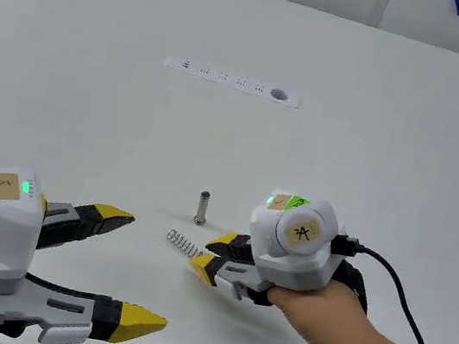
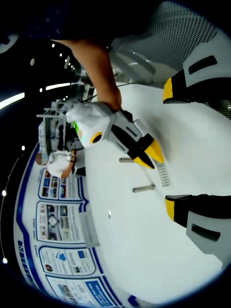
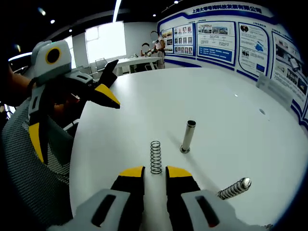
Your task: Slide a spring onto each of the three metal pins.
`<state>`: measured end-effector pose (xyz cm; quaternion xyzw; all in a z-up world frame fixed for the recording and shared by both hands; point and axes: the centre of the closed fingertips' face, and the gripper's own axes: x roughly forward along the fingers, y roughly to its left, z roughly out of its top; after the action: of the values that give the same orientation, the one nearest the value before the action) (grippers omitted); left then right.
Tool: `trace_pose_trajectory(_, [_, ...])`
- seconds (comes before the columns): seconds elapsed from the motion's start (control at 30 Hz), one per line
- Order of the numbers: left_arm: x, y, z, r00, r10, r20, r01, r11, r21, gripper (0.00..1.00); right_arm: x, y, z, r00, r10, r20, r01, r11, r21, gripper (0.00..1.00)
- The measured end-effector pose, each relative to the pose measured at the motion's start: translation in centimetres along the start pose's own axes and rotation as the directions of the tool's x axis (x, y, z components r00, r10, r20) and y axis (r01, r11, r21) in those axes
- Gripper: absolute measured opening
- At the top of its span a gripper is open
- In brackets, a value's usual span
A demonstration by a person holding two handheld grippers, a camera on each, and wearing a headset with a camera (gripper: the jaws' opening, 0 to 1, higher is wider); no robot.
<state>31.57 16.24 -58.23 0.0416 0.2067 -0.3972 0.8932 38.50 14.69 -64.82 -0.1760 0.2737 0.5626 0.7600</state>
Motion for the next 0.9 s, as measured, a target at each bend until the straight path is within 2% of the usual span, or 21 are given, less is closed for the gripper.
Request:
trace_pose_trajectory(0.57, [-0.02, 0.26, -0.15, 0.9999, 0.011, -0.005, -0.011, 1.000, -0.011, 0.79, 0.95, 0.00, -0.59, 0.9999, 0.004, -0.013, -0.005, 0.999, -0.034, 0.12])
trace_pose_trajectory(0.9, [-0.04, 0.14, -0.02, 1.0000, 0.008, 0.000, -0.008, 1.000, -0.005, 0.79, 0.08, -0.10, -0.13, 0.9998, -0.009, -0.020, 0.007, 0.998, -0.058, 0.12])
